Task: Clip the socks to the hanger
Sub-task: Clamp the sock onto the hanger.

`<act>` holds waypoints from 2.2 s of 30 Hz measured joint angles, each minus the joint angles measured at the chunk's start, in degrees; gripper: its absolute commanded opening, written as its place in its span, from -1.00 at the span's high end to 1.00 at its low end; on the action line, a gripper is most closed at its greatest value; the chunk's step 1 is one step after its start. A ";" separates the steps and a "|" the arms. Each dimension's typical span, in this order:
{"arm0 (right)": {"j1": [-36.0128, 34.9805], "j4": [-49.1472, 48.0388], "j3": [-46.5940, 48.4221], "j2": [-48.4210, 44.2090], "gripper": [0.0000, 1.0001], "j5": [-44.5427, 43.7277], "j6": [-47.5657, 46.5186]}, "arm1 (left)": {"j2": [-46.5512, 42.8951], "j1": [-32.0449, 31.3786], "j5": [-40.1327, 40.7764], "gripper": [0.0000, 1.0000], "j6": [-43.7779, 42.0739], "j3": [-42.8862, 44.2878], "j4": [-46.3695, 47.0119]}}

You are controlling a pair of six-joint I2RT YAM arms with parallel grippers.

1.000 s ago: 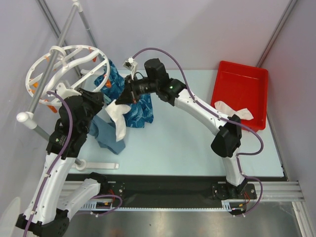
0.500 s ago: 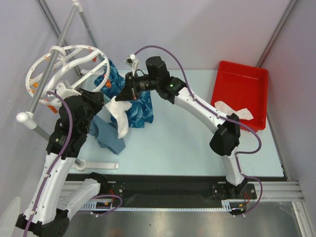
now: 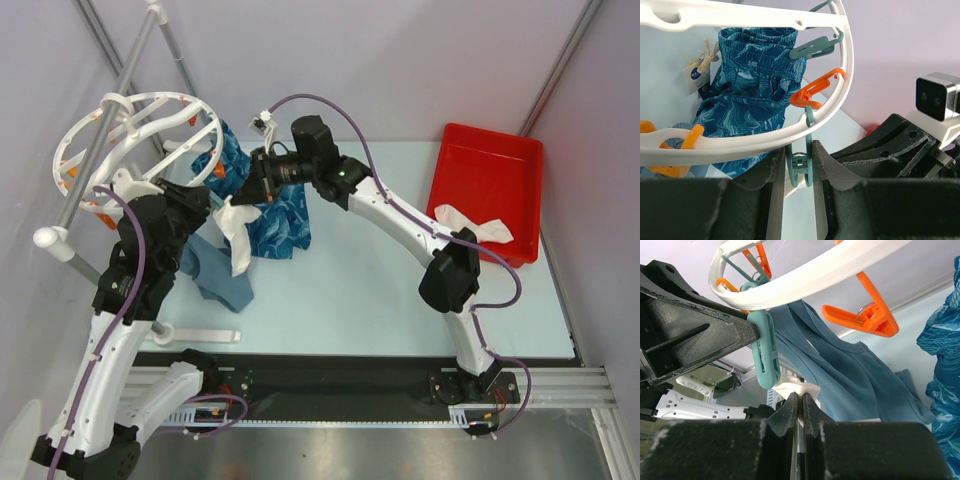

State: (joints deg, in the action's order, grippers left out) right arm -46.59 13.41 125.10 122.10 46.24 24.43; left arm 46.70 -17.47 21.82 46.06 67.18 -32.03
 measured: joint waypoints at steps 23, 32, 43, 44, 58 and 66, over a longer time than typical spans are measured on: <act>0.02 -2.47 1.51 0.24 1.00 2.80 3.65 | -0.48 0.00 -0.07 1.00 0.00 -0.13 0.22; 0.35 -0.24 4.83 1.51 1.00 2.97 4.63 | -0.63 0.00 -0.87 1.00 -0.07 -0.17 0.68; 0.57 4.39 7.78 3.30 1.00 3.82 6.49 | -2.12 0.00 -1.57 1.00 -0.70 -2.36 2.84; 0.57 4.74 7.80 3.30 1.00 3.82 6.49 | -2.12 0.00 -1.60 1.00 -0.70 -2.36 2.84; 0.37 6.01 7.89 3.32 1.00 4.68 7.69 | -2.14 0.00 -1.70 1.00 -1.14 -2.58 3.30; 0.37 4.52 8.00 3.58 1.00 6.40 10.14 | -2.49 0.00 -1.92 1.00 -1.60 -2.60 3.48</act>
State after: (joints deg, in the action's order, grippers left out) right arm -46.22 17.93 133.10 125.69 52.64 34.57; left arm 44.21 -17.47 19.90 44.47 64.58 -28.56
